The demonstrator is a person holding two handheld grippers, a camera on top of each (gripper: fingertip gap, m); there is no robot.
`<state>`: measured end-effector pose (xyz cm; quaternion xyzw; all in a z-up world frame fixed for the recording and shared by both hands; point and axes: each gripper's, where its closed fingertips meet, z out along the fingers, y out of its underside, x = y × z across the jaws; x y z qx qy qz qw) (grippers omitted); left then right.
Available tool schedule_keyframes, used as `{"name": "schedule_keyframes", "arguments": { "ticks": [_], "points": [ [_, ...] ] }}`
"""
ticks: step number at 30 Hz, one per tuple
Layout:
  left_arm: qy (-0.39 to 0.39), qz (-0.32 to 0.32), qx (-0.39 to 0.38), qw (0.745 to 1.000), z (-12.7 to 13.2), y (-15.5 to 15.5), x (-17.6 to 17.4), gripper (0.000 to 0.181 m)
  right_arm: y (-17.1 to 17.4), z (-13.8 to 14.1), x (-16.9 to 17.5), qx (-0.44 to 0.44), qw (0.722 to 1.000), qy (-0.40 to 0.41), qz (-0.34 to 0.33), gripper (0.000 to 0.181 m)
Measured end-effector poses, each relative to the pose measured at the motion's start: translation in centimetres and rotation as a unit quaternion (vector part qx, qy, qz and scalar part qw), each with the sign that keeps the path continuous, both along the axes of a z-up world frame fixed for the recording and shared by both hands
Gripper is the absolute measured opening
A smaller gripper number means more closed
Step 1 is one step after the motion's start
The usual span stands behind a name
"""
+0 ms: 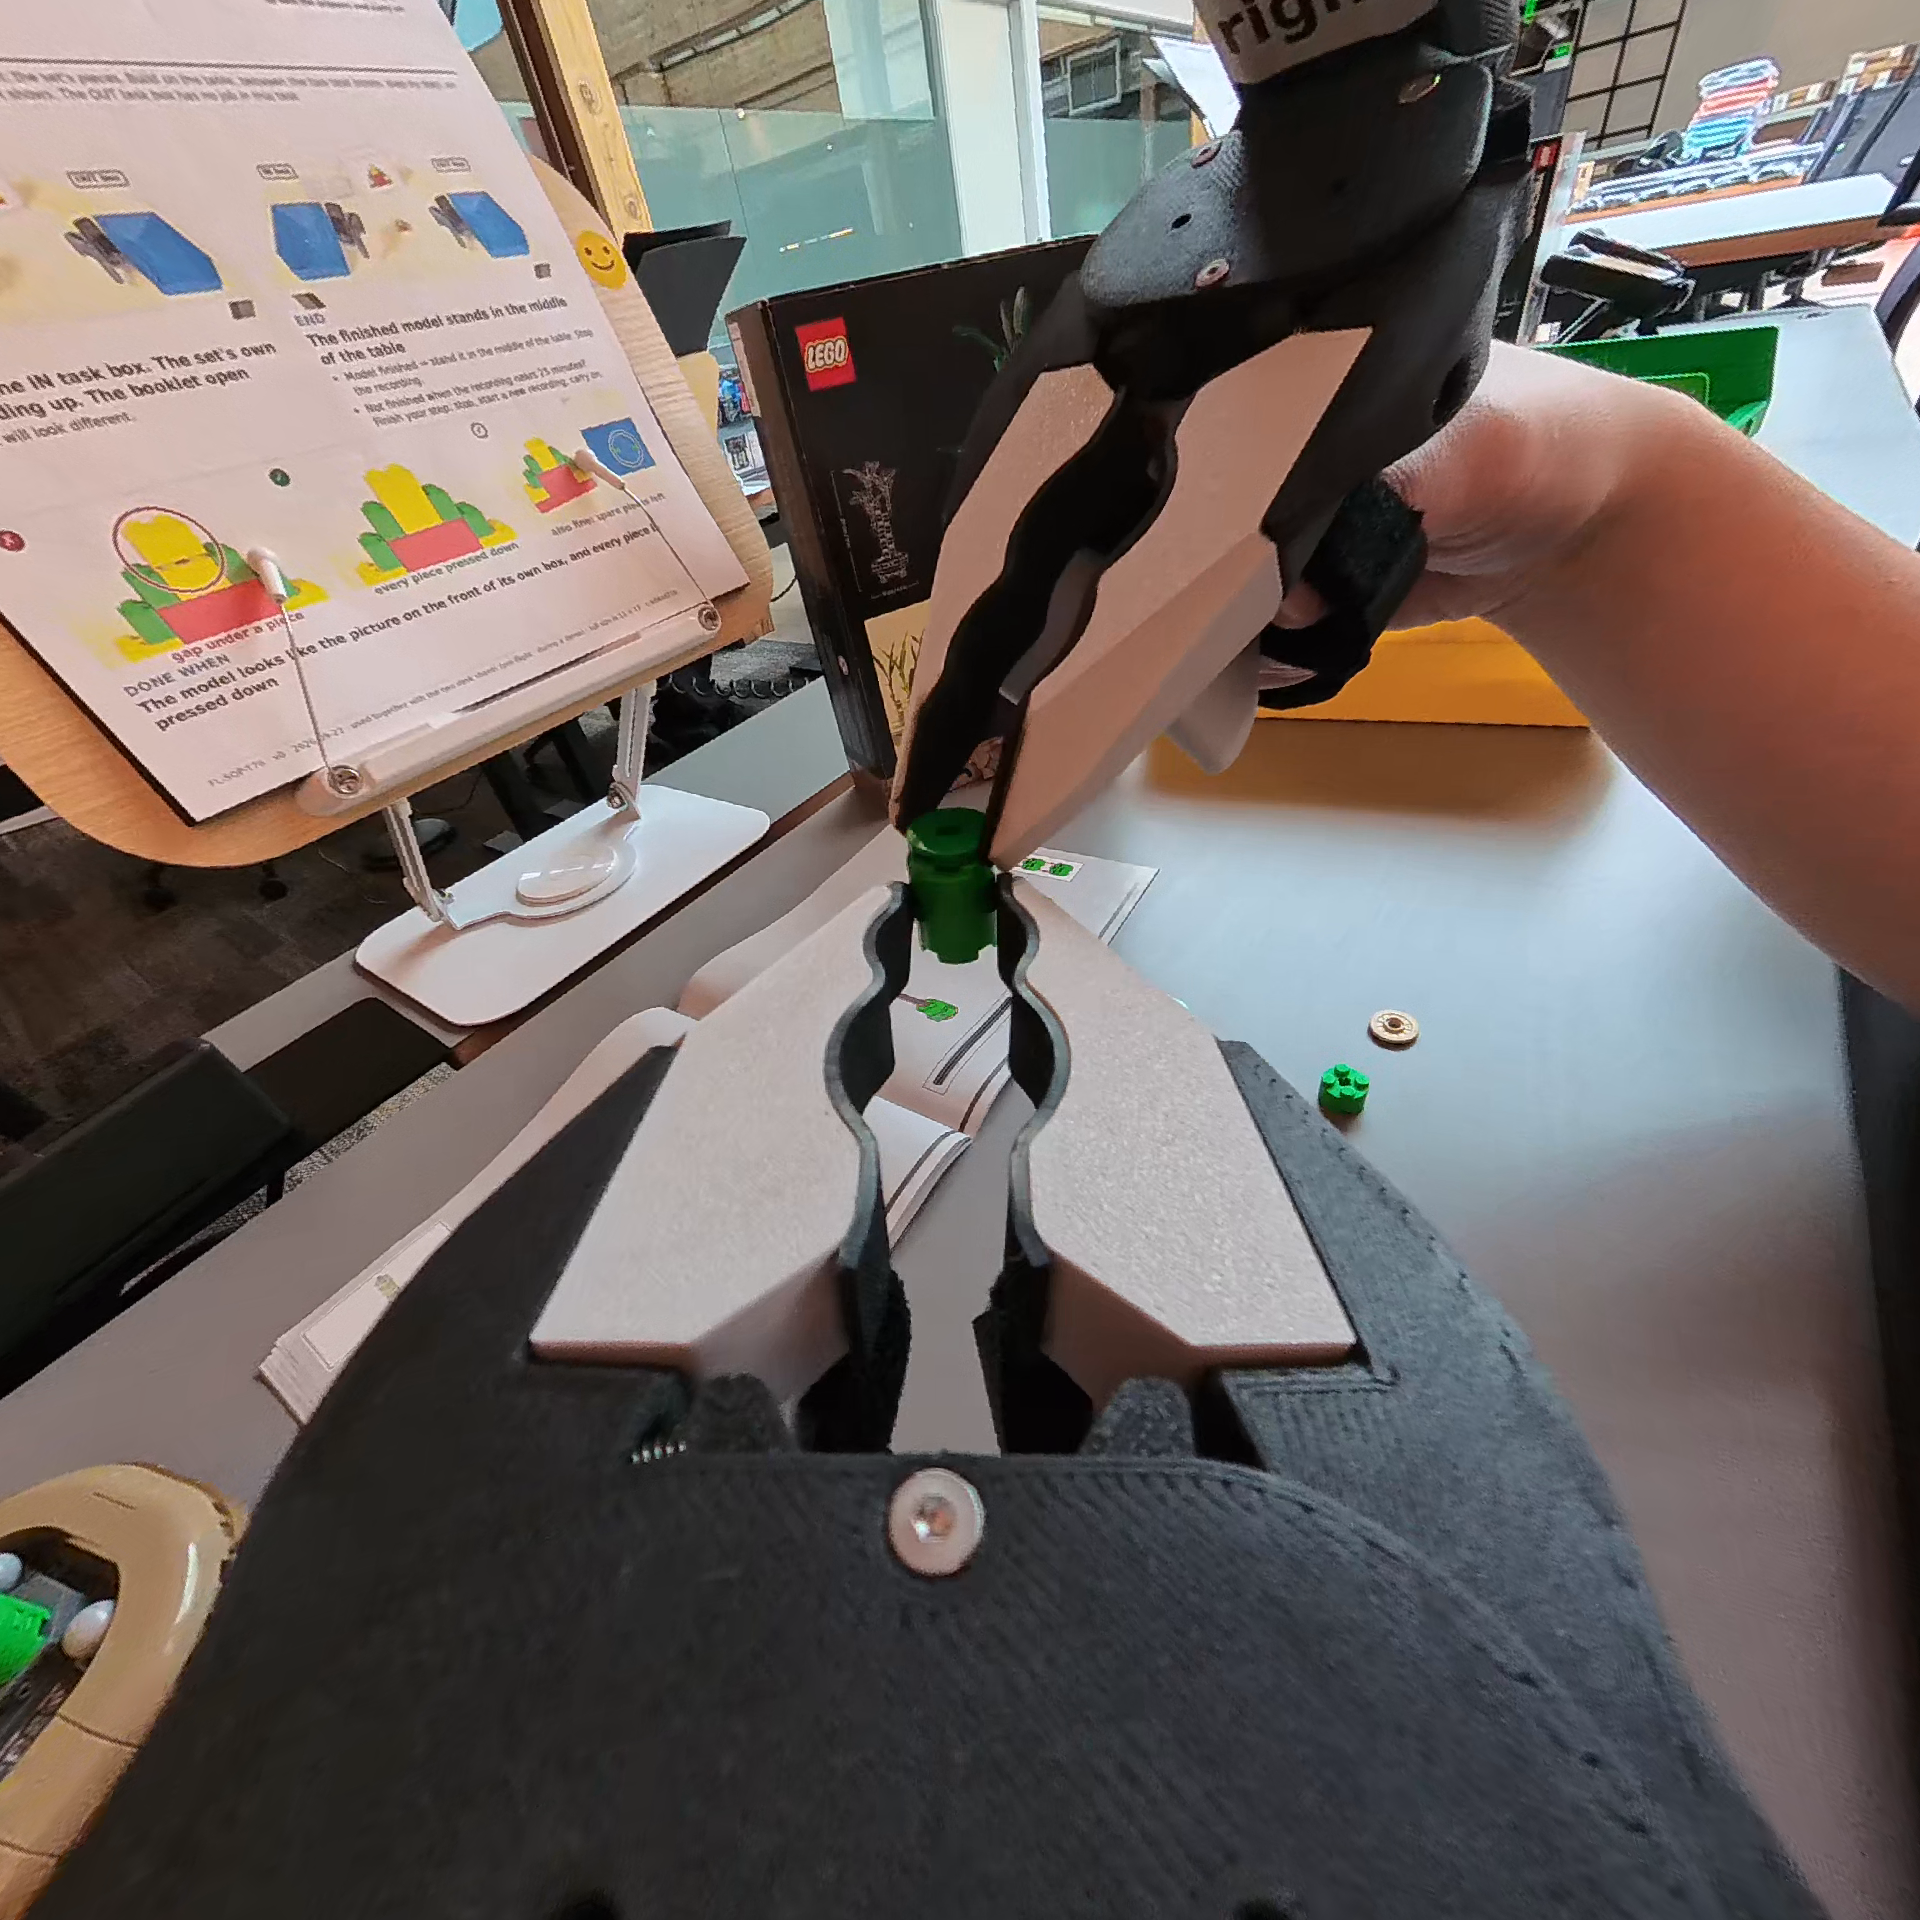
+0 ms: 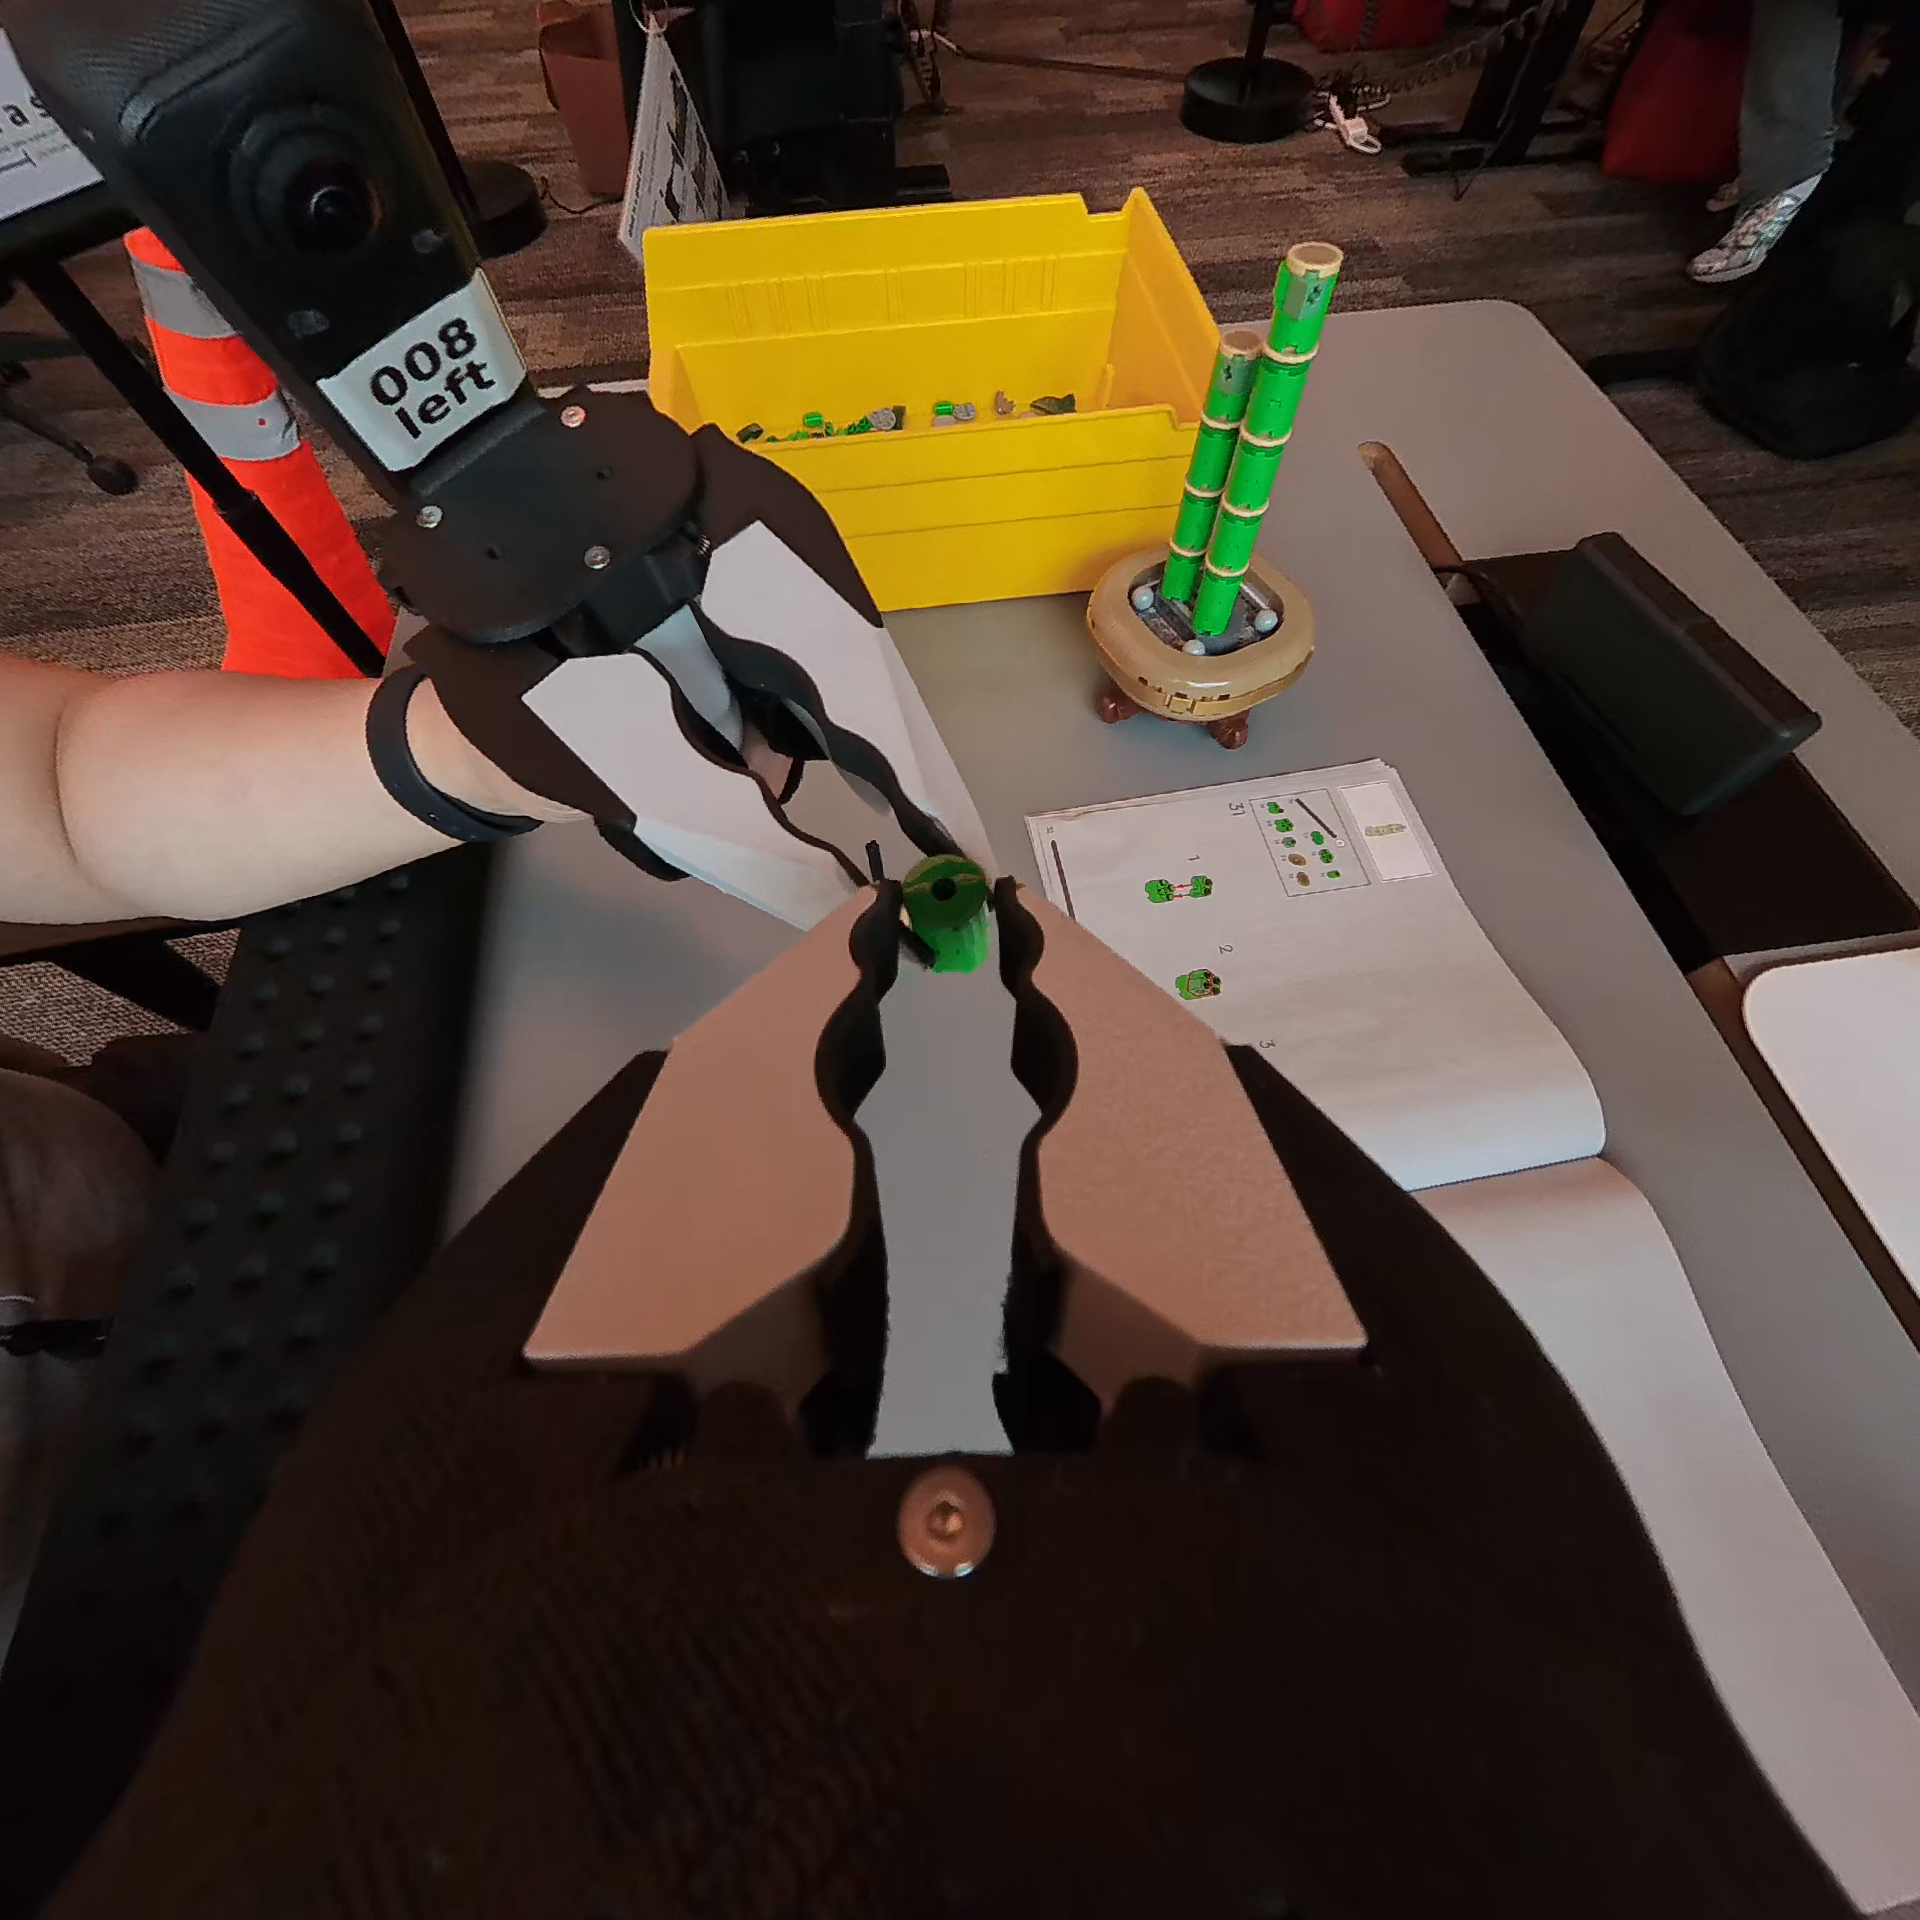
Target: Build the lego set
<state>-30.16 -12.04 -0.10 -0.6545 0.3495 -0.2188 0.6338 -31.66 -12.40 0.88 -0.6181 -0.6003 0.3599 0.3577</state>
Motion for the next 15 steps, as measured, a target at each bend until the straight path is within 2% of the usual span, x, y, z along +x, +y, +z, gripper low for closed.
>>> {"name": "schedule_keyframes", "arguments": {
  "ticks": [15],
  "points": [
    [-0.038, -0.029, -0.02, 0.999, 0.42, -0.45, 0.2, 0.014, -0.27, 0.62, 0.03, -0.007, 1.0, 0.022, 0.012, 0.026]
  ]
}}
